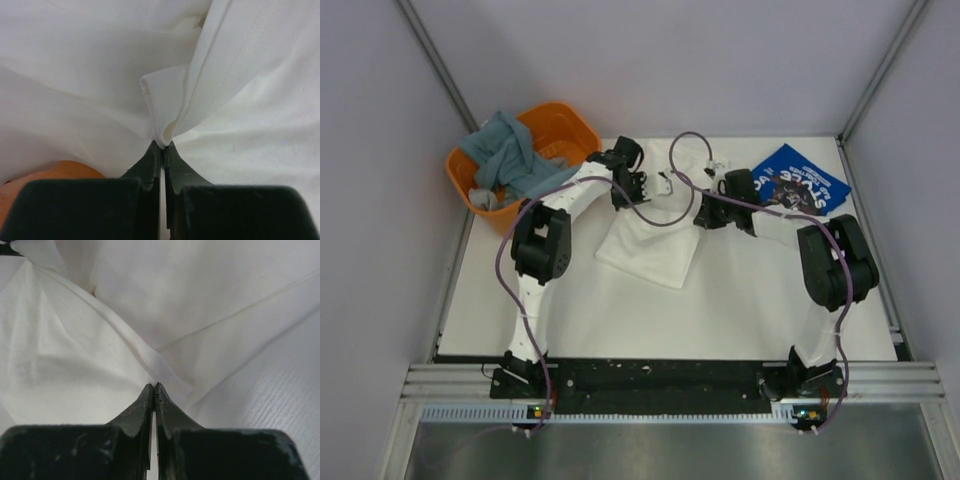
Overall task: Fold and stack the t-shirts
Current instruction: Fold the folded rectangular tshirt in 1/3 of the way, then grab one side of the 2/3 rectangular tshirt with both arms
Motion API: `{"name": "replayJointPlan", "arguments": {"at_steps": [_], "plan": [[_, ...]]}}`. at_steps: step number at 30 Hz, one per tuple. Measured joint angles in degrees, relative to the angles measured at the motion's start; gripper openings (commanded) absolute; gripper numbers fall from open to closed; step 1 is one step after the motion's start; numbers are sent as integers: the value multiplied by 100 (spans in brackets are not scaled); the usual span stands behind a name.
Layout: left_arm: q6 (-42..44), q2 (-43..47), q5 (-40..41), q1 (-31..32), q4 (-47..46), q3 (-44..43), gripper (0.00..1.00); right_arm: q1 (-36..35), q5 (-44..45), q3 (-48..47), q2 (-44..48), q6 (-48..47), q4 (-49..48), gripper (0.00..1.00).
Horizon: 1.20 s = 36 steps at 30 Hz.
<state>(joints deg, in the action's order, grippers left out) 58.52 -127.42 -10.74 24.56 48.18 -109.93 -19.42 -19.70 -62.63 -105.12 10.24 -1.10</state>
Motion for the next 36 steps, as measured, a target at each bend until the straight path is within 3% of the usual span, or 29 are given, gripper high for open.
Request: {"name": "replayJointPlan", "arguments": {"at_steps": [10, 14, 22, 27, 32, 36], "plan": [[-918, -398, 1014, 258, -796, -15, 7, 83, 350, 190, 17, 417, -317, 0], [-1154, -398, 1154, 299, -1241, 33, 21, 166, 424, 192, 15, 505, -389, 1], [-1482, -402, 1937, 376, -2247, 125, 54, 227, 632, 188, 11, 568, -352, 33], [-1703, -470, 2435, 361, -2769, -90, 61, 415, 769, 140, 11, 608, -247, 46], [-1851, -254, 1928, 282, -2686, -262, 61, 577, 732, 273, 398, 127, -205, 55], [-1471, 861, 697, 203, -2352, 955, 58, 444, 494, 903, 1580, -756, -393, 57]]}}
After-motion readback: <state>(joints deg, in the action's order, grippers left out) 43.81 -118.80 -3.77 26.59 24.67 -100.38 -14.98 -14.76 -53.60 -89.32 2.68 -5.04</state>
